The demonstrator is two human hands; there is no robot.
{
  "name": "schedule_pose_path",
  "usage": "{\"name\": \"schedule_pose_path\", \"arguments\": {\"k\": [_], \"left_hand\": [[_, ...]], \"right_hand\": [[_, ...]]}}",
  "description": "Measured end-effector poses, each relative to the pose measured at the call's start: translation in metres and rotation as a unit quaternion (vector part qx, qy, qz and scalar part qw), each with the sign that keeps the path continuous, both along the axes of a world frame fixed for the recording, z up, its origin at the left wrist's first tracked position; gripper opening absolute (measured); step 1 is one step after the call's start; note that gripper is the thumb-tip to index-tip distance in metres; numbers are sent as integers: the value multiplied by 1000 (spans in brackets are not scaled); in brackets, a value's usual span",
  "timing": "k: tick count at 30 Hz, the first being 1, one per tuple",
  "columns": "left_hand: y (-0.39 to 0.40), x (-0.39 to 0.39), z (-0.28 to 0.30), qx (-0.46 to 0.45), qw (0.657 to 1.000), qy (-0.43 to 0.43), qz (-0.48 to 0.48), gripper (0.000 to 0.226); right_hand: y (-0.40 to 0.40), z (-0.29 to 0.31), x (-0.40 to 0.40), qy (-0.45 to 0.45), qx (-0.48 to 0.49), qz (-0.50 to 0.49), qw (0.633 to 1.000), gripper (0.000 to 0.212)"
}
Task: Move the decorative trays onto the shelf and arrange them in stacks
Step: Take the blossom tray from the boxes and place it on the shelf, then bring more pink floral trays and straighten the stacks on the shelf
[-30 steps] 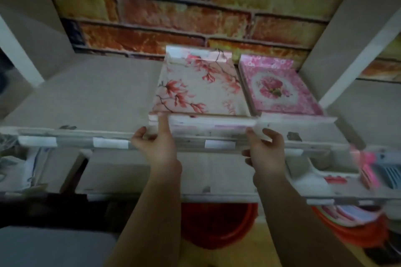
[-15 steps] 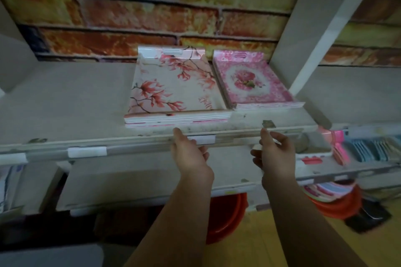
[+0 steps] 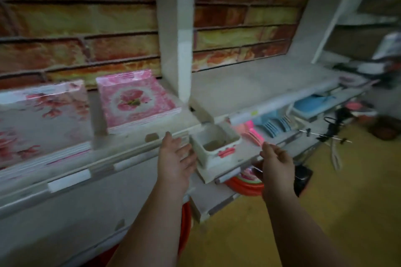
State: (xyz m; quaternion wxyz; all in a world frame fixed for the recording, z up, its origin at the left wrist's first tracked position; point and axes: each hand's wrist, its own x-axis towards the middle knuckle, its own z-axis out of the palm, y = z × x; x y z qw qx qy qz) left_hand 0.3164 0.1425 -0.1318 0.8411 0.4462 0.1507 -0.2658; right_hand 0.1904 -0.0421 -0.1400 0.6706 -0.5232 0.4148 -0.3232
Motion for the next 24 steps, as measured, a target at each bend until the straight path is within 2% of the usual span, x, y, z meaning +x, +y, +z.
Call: {"name": "schedule_pose_path", "arguments": {"k": [2, 5, 9, 13, 18, 24], "left_hand": [[-48, -14, 1, -3, 999, -2, -42, 64], [-123, -42, -1, 11, 995, -7, -104, 61], [-224, -94, -7, 14, 984, -14, -177, 60], [-308, -140, -9, 23, 966, -41, -253, 58], [-392, -179, -18, 57, 938, -74, -334, 59], [-502, -218, -39, 56, 891, -114, -435, 62]], "right_hand": [[-39, -10, -26, 3, 0, -39, 999, 27], [-98, -17, -66, -1, 5, -90, 996, 40], [-173, -18, -133, -3, 10, -152, 988, 14], [-230, -27, -198, -2, 23, -224, 974, 33], [-277, -37, -255, 11, 41, -295, 954, 39], [-347, -44, -291, 15, 44, -351, 935, 38]]}}
